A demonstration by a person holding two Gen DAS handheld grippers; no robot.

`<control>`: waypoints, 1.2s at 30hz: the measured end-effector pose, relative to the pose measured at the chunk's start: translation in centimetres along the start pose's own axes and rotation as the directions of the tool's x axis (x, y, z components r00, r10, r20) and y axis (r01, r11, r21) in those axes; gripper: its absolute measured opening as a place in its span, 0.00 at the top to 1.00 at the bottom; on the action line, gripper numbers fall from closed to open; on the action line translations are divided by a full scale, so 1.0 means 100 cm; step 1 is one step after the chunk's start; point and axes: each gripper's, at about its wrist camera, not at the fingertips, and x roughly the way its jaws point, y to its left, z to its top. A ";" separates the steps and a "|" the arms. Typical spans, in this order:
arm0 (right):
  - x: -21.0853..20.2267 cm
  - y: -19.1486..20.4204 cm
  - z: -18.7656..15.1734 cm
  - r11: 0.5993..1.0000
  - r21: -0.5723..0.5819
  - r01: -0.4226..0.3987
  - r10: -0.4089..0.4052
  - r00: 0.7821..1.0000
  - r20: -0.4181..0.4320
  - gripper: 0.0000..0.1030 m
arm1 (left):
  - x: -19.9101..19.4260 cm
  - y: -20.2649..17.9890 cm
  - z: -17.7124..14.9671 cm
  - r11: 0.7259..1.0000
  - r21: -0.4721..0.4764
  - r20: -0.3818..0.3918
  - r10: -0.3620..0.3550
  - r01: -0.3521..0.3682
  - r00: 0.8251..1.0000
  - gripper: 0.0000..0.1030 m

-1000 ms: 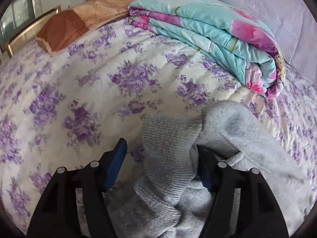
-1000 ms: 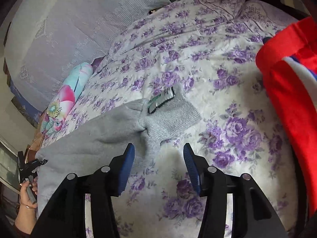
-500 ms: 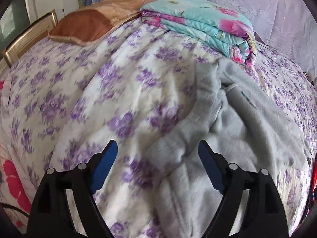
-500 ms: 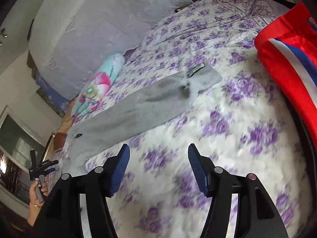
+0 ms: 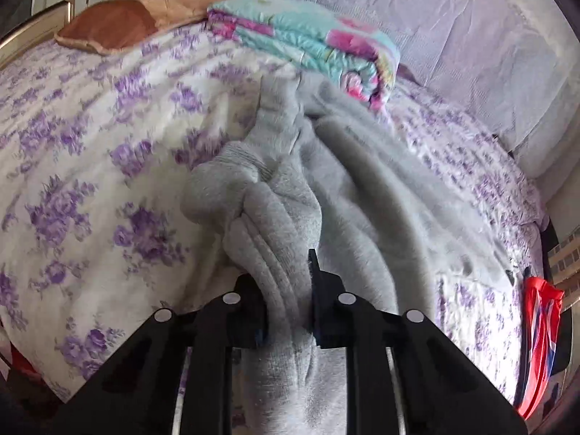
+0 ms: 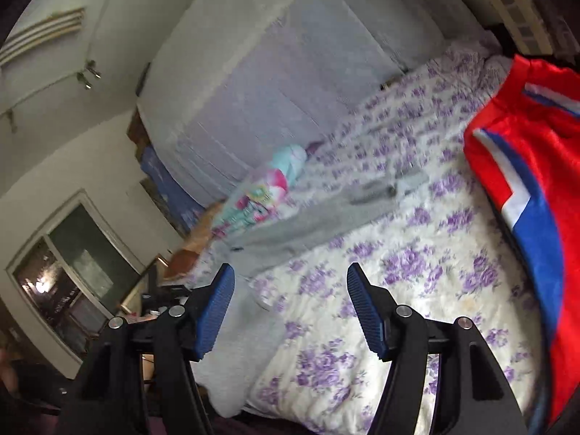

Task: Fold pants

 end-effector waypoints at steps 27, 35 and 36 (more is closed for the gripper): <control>0.106 0.171 0.023 0.777 -0.628 0.048 -0.209 0.960 -0.186 0.87 | -0.027 0.046 -0.010 0.990 -0.130 0.028 0.049 -0.045 0.998 0.70; 0.107 0.090 0.014 0.820 -0.533 0.209 -0.381 0.894 -0.235 0.12 | -0.006 0.060 -0.039 0.989 -0.146 -0.037 0.024 -0.029 0.999 0.60; 0.102 0.067 0.010 0.845 -0.481 0.233 -0.391 0.883 -0.259 0.12 | -0.005 0.064 -0.040 0.988 -0.154 -0.040 0.019 -0.025 0.999 0.53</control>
